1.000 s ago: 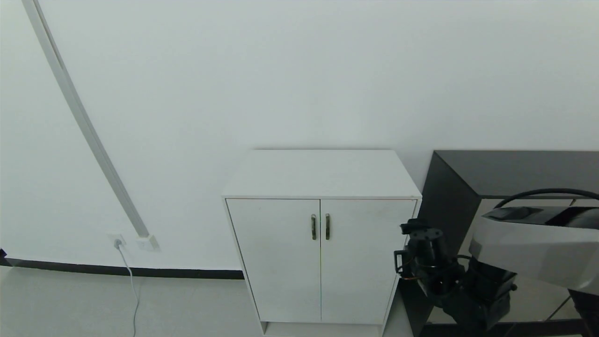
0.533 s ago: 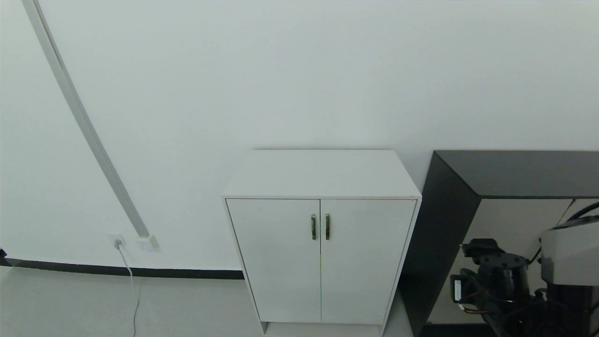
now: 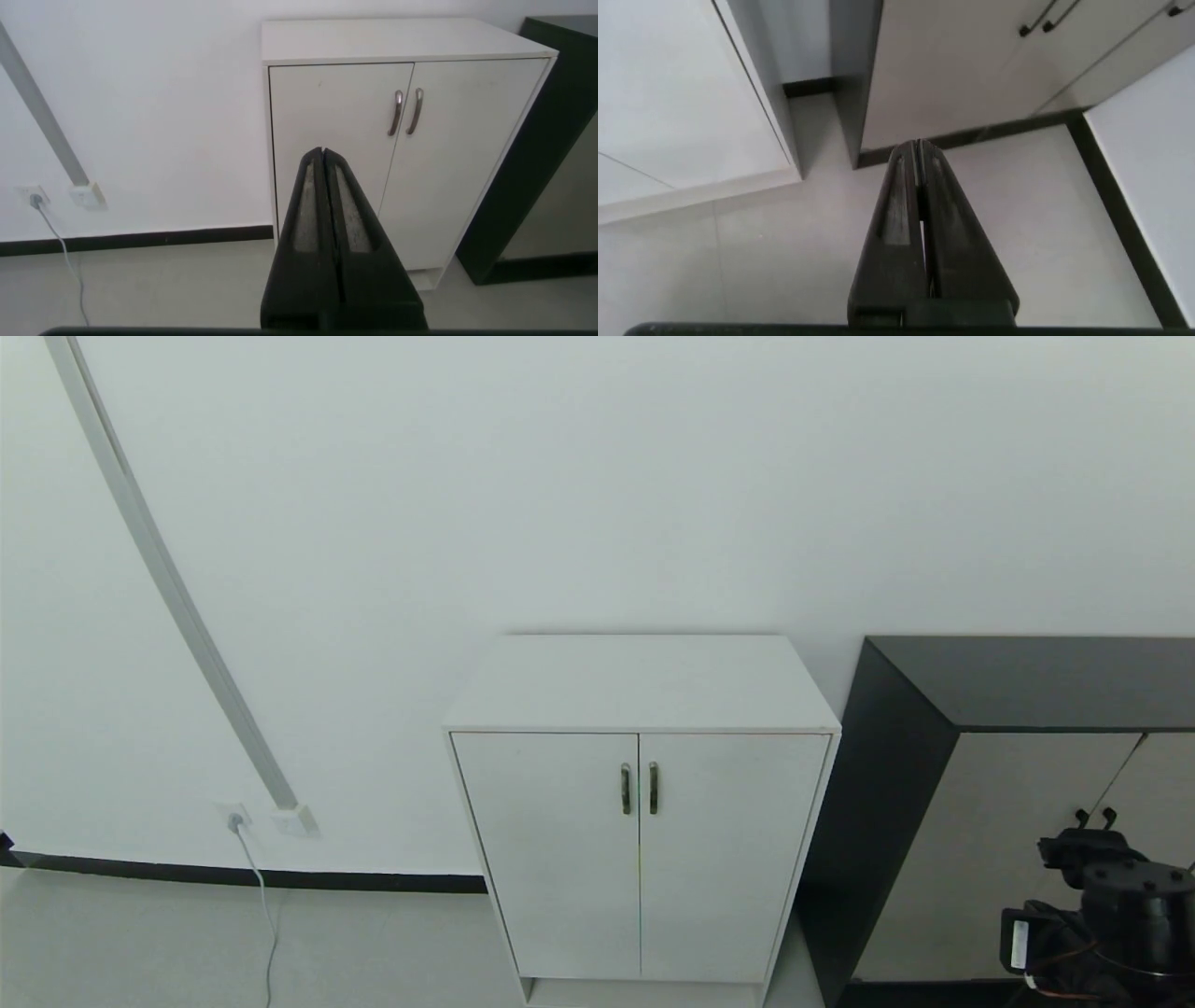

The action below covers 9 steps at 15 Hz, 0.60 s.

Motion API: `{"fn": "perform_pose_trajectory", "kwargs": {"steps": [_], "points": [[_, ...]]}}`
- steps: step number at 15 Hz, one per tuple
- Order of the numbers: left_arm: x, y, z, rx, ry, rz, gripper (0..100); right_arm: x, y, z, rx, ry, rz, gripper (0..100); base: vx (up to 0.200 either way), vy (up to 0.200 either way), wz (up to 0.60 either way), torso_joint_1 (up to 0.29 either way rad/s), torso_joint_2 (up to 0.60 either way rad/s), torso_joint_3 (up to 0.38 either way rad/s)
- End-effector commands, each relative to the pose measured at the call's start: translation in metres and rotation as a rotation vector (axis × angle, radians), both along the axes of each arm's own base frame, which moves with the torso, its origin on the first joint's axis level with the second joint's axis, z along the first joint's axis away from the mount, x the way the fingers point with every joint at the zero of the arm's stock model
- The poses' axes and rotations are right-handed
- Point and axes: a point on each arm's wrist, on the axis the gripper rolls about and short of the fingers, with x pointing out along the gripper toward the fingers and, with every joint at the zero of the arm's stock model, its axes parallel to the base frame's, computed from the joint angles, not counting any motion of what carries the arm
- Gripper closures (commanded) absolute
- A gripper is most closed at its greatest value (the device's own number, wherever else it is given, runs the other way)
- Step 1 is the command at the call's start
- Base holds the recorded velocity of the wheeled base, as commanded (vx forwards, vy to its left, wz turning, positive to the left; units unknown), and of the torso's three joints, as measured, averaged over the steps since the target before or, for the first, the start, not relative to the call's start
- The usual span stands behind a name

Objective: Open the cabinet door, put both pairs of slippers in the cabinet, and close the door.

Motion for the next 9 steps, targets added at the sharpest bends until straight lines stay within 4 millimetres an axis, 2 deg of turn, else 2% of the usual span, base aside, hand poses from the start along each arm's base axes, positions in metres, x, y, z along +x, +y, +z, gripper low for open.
{"fn": "perform_pose_trajectory", "kwargs": {"steps": [1, 3, 5, 7, 9], "points": [[0.000, 0.000, 0.000, -0.001, 0.000, 0.001, 100, -0.029, -0.009, 0.033, 0.011, -0.059, -0.005, 100, 0.000, 0.000, 0.00, 0.000, 0.00, 0.000], [0.000, 0.000, 0.000, -0.001, 0.002, 0.001, 100, -0.049, -0.017, 0.045, -0.007, -0.059, -0.007, 100, 0.000, 0.000, 0.00, 0.000, 0.00, 0.000], [0.000, 0.000, 0.000, -0.001, 0.002, 0.001, 100, -0.059, -0.023, 0.052, -0.012, -0.075, 0.010, 100, 0.000, 0.000, 0.00, 0.000, 0.00, 0.000], [0.000, 0.000, 0.000, -0.005, 0.000, 0.001, 100, -0.081, -0.037, 0.063, -0.012, -0.106, 0.102, 100, 0.000, 0.000, 0.00, 0.000, 0.00, 0.000], [0.000, 0.000, 0.000, -0.005, 0.000, 0.001, 100, -0.103, -0.043, 0.065, -0.016, -0.106, 0.197, 100, 0.000, 0.000, 0.00, 0.000, 0.00, 0.000]]}}
